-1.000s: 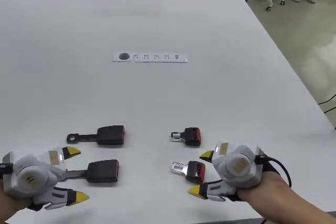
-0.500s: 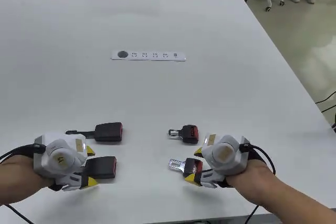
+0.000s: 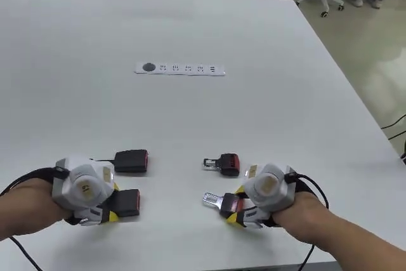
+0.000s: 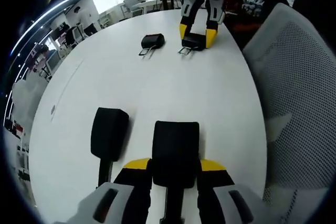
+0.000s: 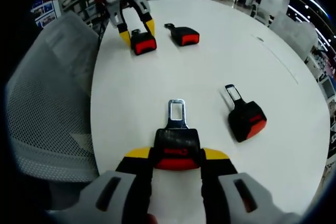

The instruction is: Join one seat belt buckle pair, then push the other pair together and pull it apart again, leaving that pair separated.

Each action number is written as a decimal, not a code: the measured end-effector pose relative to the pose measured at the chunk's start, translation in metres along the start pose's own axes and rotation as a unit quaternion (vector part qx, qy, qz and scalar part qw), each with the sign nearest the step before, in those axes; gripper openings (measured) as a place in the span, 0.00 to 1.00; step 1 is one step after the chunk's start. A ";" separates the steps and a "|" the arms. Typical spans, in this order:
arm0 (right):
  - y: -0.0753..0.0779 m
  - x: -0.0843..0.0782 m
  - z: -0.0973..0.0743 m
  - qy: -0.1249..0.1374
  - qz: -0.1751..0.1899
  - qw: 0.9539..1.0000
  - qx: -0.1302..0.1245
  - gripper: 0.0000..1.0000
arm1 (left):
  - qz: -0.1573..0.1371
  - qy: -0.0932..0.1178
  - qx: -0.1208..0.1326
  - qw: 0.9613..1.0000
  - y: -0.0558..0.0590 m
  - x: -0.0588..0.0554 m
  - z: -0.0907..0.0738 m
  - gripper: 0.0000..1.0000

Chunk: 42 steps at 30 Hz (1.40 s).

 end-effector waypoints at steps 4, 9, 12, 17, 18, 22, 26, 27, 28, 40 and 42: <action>0.000 -0.001 0.000 0.006 -0.013 1.000 0.009 0.36 | 0.013 0.002 -0.003 1.000 0.001 0.001 0.000 0.34; 0.000 0.002 0.001 -0.011 -0.036 0.999 0.020 0.36 | 0.032 -0.002 -0.012 0.999 0.001 0.002 0.001 0.34; 0.000 0.003 0.002 -0.022 -0.050 0.998 0.025 0.35 | 0.036 -0.003 -0.017 0.999 0.001 0.003 0.001 0.34; -0.001 0.005 0.003 -0.041 -0.067 0.997 0.030 0.35 | 0.033 -0.001 -0.022 0.999 0.001 0.003 0.000 0.33; -0.001 0.006 0.003 -0.045 -0.070 0.996 0.031 0.35 | 0.033 0.000 -0.023 0.999 0.001 0.003 0.000 0.33; -0.001 0.007 0.004 -0.058 -0.079 0.995 0.033 0.35 | 0.032 0.002 -0.025 0.999 0.001 0.003 0.001 0.33; -0.002 0.008 0.004 -0.064 -0.085 0.994 0.034 0.35 | 0.035 -0.001 -0.028 0.999 0.001 0.003 0.001 0.33; -0.002 0.009 0.005 -0.061 -0.086 0.994 0.035 0.35 | 0.036 -0.002 -0.029 0.999 0.001 0.003 0.001 0.33; -0.003 0.011 0.006 -0.058 -0.082 0.994 0.035 0.35 | 0.037 -0.002 -0.029 0.999 0.001 0.003 0.002 0.33; -0.016 0.035 0.023 -0.037 -0.076 0.996 0.038 0.35 | 0.041 -0.004 -0.033 0.999 0.001 0.004 0.003 0.33; -0.021 0.040 0.025 -0.035 -0.077 0.996 0.039 0.35 | 0.041 -0.004 -0.034 0.999 0.001 0.004 0.003 0.33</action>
Point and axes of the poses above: the centre of the closed fingertips' face, and the gripper's own axes: z roughly forward along the fingers, y roughly to its right, x roughly out of its top, the point moved 3 cm from there along -z, roughly backward along the fingers, and after that the axes turned 12 degrees about z, right-handed, at the moved point
